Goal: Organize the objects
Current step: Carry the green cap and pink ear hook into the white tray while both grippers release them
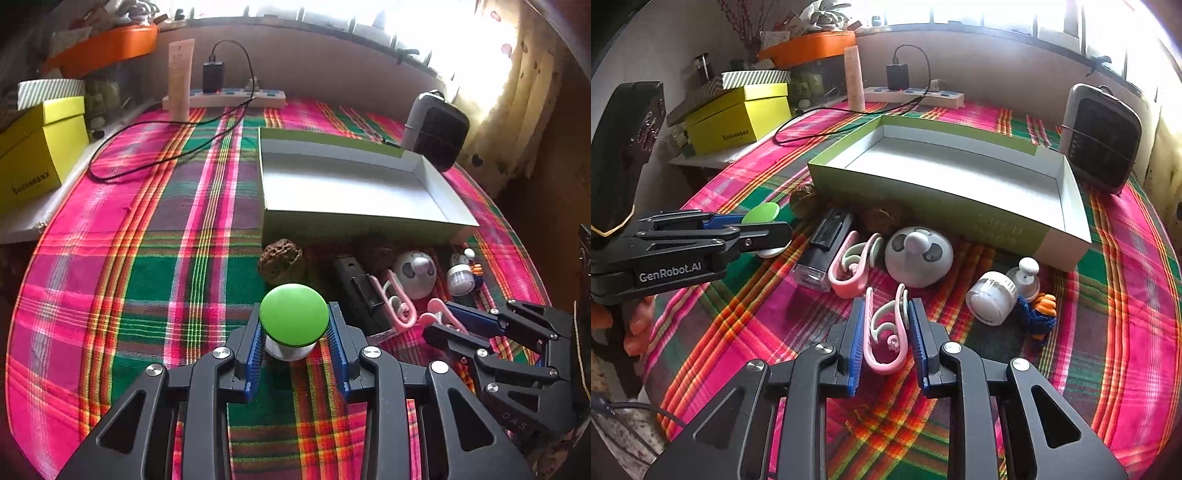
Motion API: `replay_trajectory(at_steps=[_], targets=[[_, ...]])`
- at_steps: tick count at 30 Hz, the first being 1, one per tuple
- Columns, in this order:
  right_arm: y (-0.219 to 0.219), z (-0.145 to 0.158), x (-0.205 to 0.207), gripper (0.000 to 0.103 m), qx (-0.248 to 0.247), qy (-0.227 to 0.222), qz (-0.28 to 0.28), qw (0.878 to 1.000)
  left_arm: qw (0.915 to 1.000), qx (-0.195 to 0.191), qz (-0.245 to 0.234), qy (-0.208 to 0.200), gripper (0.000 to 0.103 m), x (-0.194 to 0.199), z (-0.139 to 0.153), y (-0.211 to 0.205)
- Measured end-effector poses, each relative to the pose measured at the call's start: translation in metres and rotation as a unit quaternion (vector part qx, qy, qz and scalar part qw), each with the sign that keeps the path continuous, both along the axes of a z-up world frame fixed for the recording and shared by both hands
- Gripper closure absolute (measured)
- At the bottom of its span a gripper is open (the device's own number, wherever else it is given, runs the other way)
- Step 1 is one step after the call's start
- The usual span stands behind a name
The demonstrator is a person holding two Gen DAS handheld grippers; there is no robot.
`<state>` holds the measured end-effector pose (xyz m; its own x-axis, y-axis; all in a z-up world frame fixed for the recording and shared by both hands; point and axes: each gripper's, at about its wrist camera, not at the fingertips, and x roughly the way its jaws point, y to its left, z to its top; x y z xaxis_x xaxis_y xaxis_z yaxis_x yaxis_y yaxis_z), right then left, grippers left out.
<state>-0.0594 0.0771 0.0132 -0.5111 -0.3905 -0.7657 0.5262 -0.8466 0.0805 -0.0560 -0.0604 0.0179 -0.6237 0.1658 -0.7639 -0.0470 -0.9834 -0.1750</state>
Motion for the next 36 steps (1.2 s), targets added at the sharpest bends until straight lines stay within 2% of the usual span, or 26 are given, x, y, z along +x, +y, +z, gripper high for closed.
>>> replay_trajectory(at_steps=[9,16,28,36], targets=[[0.004,0.012,-0.002,0.079,-0.018,0.001,-0.010,1.000,0.9997,-0.004,-0.018,0.017,0.073,0.004,0.017,0.007],[0.009,0.029,-0.015,0.079,-0.029,0.010,-0.028,0.999,0.9992,0.001,-0.028,0.027,0.073,-0.009,0.033,0.010],[0.011,0.048,-0.066,0.079,-0.039,0.015,-0.050,0.998,0.9983,-0.008,-0.042,0.039,0.073,-0.058,0.048,0.016],[0.002,0.044,-0.108,0.079,-0.032,0.003,-0.060,0.998,0.9988,0.004,-0.042,0.026,0.073,-0.101,0.044,0.017]])
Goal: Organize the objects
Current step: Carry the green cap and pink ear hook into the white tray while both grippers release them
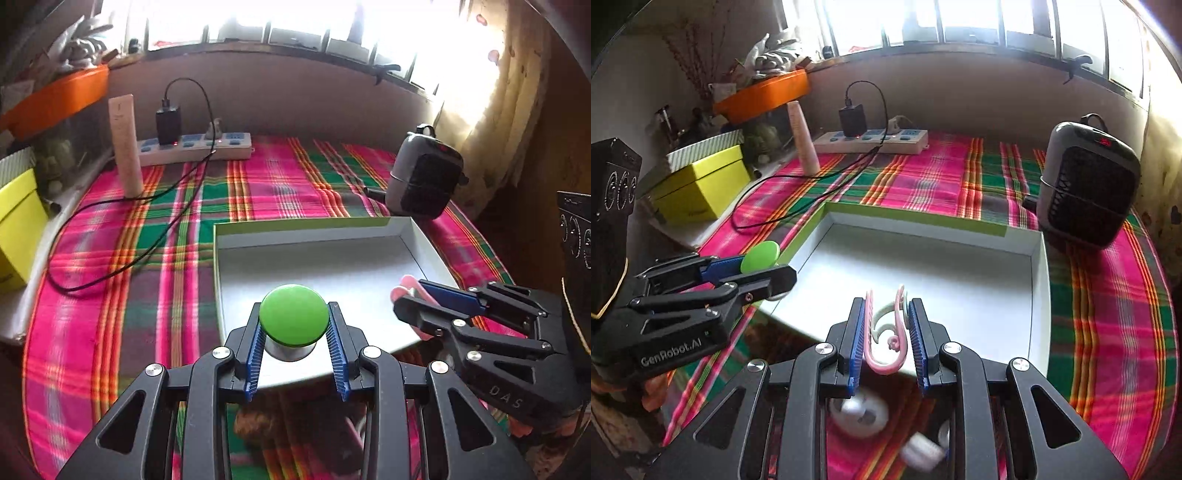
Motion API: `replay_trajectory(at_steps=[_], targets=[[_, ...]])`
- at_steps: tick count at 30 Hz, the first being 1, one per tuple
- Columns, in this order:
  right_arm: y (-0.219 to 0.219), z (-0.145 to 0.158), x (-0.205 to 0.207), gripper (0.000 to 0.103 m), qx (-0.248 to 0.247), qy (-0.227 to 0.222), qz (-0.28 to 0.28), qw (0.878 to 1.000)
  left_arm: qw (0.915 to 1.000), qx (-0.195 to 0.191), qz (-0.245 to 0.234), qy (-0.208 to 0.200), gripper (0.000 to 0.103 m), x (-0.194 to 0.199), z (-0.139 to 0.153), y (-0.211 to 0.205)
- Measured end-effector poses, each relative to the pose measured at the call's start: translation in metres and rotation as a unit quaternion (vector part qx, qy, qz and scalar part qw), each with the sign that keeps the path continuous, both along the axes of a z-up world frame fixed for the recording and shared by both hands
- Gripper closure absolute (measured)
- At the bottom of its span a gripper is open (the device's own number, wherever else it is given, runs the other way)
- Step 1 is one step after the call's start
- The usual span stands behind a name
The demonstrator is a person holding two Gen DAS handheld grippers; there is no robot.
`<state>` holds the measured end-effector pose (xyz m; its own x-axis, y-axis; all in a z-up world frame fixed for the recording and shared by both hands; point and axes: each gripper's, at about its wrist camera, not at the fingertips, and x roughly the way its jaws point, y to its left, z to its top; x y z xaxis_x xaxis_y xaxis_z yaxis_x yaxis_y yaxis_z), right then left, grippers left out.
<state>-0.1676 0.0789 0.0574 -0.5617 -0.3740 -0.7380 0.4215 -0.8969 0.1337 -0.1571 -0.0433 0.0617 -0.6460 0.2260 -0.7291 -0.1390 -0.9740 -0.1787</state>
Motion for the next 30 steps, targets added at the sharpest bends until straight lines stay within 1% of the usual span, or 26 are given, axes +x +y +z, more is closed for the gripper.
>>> replay_trajectory(at_steps=[8,12,16,26,30], targets=[[-0.004,-0.015,-0.040,0.079,0.012,-0.021,-0.013,1.000,0.9996,-0.015,-0.014,-0.018,0.073,-0.041,-0.014,0.008],[-0.003,-0.024,-0.058,0.079,0.014,-0.035,-0.024,0.999,0.9994,-0.010,-0.006,-0.034,0.073,-0.058,-0.022,0.005],[-0.003,-0.029,-0.072,0.079,0.017,-0.045,-0.030,0.998,0.9992,-0.017,-0.002,-0.038,0.073,-0.070,-0.028,0.005],[-0.007,-0.036,-0.085,0.079,0.021,-0.054,-0.035,0.998,0.9984,-0.025,-0.001,-0.050,0.073,-0.086,-0.041,0.003],[-0.007,-0.037,-0.087,0.079,0.020,-0.057,-0.037,0.998,0.9981,-0.036,-0.005,-0.050,0.073,-0.088,-0.043,0.006]])
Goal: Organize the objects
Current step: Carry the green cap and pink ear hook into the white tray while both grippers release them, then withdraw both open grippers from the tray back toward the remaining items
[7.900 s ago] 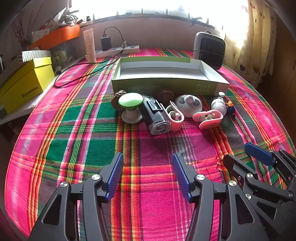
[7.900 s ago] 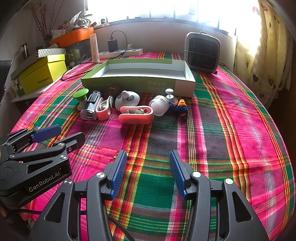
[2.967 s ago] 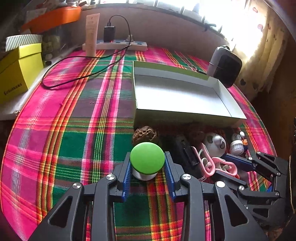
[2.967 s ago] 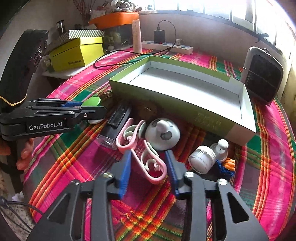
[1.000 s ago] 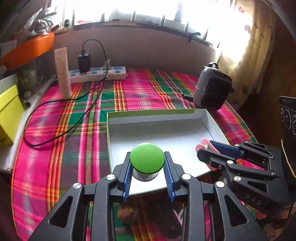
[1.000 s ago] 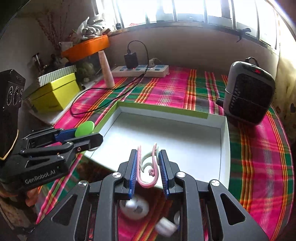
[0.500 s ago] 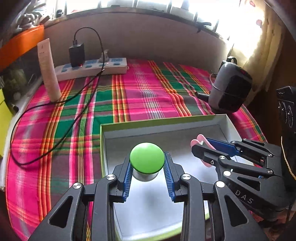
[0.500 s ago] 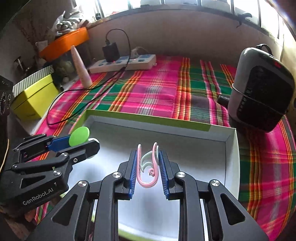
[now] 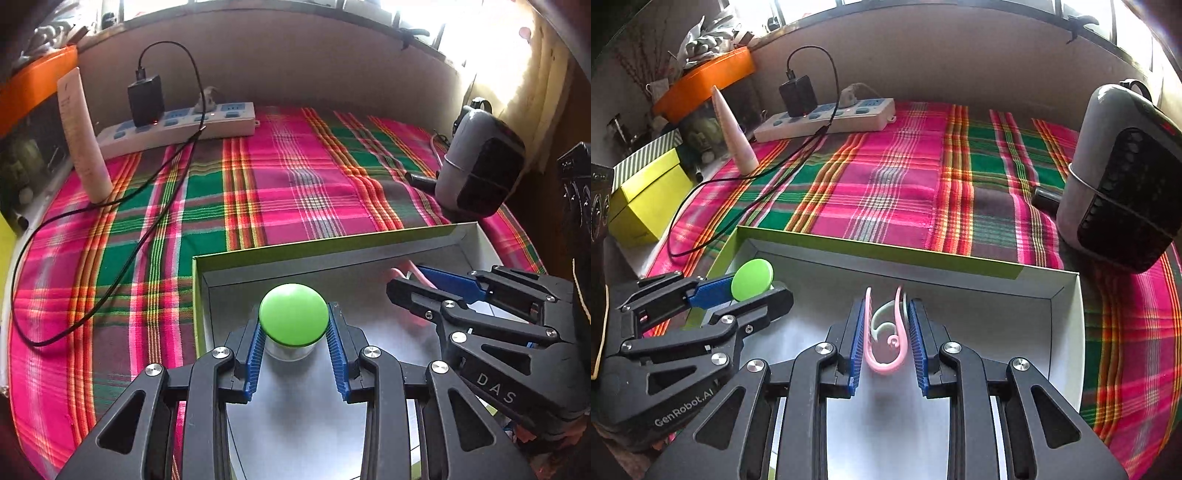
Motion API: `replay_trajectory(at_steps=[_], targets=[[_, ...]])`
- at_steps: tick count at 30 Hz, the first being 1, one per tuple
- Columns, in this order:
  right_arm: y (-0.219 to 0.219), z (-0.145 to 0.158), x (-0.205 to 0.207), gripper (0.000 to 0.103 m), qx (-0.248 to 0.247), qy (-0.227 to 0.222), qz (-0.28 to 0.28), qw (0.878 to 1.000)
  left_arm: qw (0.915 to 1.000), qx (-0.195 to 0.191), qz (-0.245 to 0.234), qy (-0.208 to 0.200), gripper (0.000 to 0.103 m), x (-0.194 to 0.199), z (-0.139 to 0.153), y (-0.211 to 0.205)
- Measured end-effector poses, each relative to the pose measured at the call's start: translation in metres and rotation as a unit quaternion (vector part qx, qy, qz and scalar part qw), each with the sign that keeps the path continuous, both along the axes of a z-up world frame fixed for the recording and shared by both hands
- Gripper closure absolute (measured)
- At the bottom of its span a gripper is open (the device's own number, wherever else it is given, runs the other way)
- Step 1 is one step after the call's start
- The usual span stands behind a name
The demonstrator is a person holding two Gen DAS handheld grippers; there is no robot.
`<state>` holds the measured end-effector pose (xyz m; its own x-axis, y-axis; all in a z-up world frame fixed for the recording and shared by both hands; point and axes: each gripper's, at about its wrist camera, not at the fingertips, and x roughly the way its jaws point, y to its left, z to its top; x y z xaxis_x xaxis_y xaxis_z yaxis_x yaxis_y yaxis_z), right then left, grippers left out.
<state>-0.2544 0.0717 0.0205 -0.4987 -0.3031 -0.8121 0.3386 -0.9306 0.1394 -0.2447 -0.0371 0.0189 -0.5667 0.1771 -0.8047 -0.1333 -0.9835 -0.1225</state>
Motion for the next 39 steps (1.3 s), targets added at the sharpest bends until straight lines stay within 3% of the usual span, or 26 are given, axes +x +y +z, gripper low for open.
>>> replay_trajectory(at_steps=[14,17,20,23,39], targets=[[-0.001,-0.003,-0.001,0.078,0.005,-0.010,-0.006,1.000,1.0000,-0.006,0.001,-0.003,0.072,0.000,-0.001,0.002],[0.002,-0.002,0.000,0.078,0.004,-0.010,-0.015,1.000,1.0000,-0.004,-0.001,-0.001,0.067,0.001,0.000,0.002],[0.005,0.001,0.003,0.070,-0.001,-0.009,-0.018,1.000,1.0000,-0.005,0.002,0.000,0.065,0.004,0.001,0.001],[0.007,0.006,0.008,0.060,-0.003,0.000,-0.018,1.000,1.0000,-0.001,0.003,0.005,0.062,0.011,0.006,-0.001],[0.014,0.031,0.056,0.060,-0.020,0.028,-0.024,0.999,0.9992,-0.004,0.020,0.034,0.058,0.067,0.031,-0.003]])
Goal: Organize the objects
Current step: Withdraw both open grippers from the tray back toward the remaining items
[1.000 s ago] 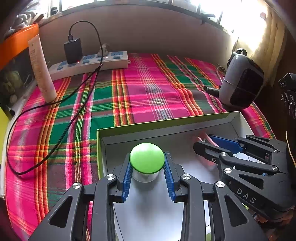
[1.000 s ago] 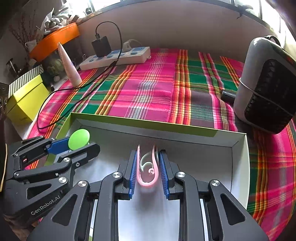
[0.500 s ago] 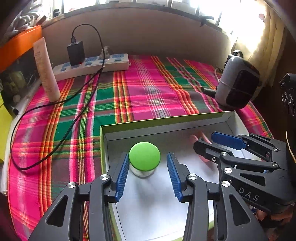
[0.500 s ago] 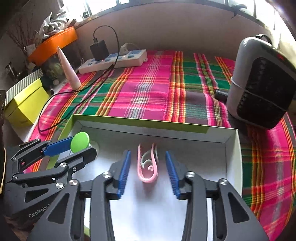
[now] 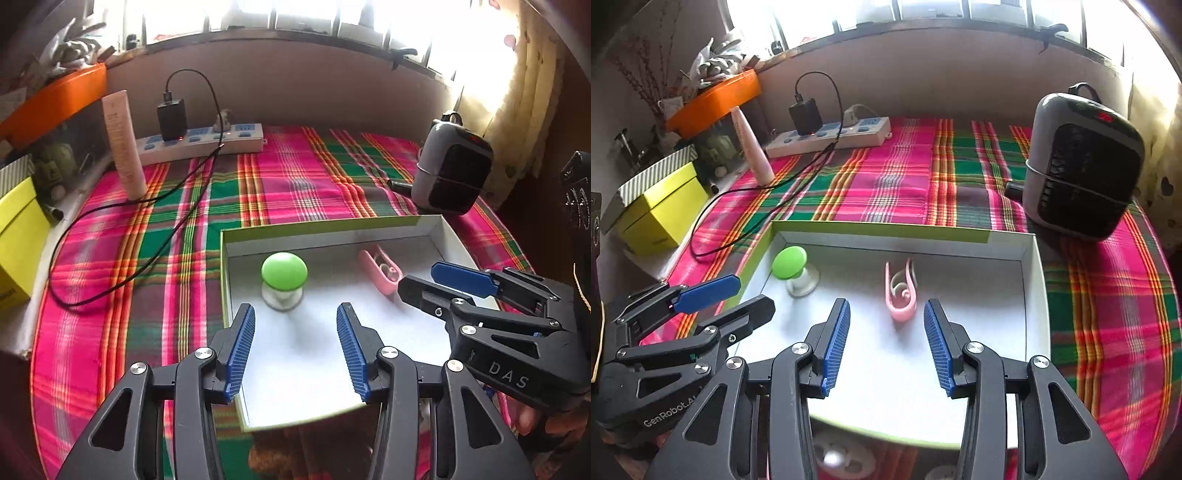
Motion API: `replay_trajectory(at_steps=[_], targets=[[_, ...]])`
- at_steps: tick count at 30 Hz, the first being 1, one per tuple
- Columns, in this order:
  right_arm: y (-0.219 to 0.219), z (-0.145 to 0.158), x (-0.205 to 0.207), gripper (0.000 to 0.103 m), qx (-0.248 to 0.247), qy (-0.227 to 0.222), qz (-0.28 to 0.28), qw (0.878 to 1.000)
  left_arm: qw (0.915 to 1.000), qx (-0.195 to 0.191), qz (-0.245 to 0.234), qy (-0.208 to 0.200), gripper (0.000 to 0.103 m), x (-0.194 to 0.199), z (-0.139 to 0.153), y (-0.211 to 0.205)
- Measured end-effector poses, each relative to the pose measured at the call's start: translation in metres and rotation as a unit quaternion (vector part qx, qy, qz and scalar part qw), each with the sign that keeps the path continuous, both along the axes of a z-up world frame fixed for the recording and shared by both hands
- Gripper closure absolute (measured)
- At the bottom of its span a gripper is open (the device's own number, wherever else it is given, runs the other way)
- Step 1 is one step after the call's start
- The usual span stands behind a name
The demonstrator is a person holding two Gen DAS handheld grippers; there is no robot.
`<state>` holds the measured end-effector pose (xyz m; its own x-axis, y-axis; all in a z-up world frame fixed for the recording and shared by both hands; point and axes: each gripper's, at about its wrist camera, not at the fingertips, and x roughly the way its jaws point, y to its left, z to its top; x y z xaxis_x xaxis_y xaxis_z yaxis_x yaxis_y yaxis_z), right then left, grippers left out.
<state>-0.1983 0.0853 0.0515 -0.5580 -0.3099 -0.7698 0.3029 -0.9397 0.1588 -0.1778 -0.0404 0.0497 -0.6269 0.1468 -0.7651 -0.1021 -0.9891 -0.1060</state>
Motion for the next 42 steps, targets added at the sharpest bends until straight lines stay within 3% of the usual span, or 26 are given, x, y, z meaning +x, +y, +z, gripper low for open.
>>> replay_trajectory(at_steps=[20,42], targets=[[0.001,0.008,0.080,0.060,-0.018,0.027,0.003,0.999,0.9993,-0.005,0.007,0.035,0.058,0.080,0.010,0.007],[0.003,-0.012,0.133,0.060,0.002,0.043,0.005,0.999,0.9989,-0.021,0.023,0.036,0.058,0.124,-0.005,0.001]])
